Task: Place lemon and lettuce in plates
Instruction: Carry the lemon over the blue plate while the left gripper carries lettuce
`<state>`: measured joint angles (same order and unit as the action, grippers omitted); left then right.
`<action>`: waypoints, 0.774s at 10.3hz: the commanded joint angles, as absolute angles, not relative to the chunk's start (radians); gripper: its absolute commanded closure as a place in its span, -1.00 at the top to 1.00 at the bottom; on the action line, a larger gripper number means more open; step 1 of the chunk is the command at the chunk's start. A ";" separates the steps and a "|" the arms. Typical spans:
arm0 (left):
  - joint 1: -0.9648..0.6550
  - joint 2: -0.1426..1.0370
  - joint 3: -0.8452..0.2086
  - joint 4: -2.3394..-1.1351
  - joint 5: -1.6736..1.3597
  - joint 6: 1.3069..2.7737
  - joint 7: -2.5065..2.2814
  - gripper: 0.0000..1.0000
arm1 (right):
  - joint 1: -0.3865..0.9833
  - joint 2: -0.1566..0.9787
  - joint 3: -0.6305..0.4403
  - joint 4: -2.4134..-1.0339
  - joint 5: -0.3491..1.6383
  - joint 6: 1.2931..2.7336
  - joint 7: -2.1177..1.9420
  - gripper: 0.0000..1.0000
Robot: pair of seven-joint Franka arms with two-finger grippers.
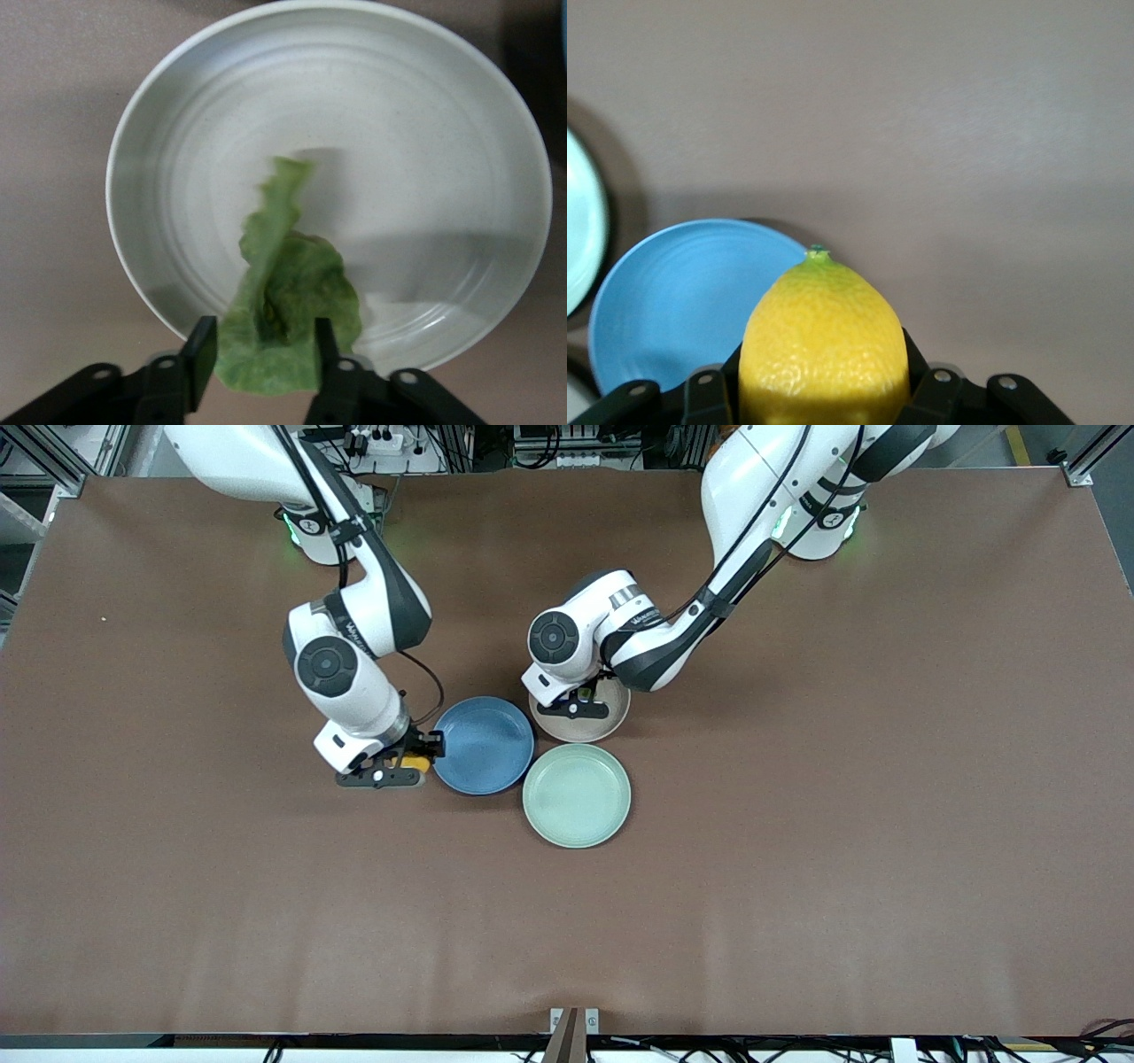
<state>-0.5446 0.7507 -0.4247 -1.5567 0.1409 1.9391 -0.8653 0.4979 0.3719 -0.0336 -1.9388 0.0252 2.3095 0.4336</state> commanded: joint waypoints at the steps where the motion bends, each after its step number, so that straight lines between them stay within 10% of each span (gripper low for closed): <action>1: -0.549 0.741 -0.411 -1.539 0.169 1.931 -0.884 1.00 | 0.550 0.388 -0.041 -1.922 0.040 2.334 0.489 -1.00; 8: -0.450 0.693 -0.327 -1.494 0.228 1.931 -0.818 1.00 | 0.655 0.494 -0.043 -1.925 0.037 2.448 0.572 -1.00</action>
<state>-0.4713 0.7082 -0.3408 -1.4971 0.1961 1.9392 -0.8504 0.6332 0.4770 -0.0337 -1.9367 0.0253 2.4396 0.5477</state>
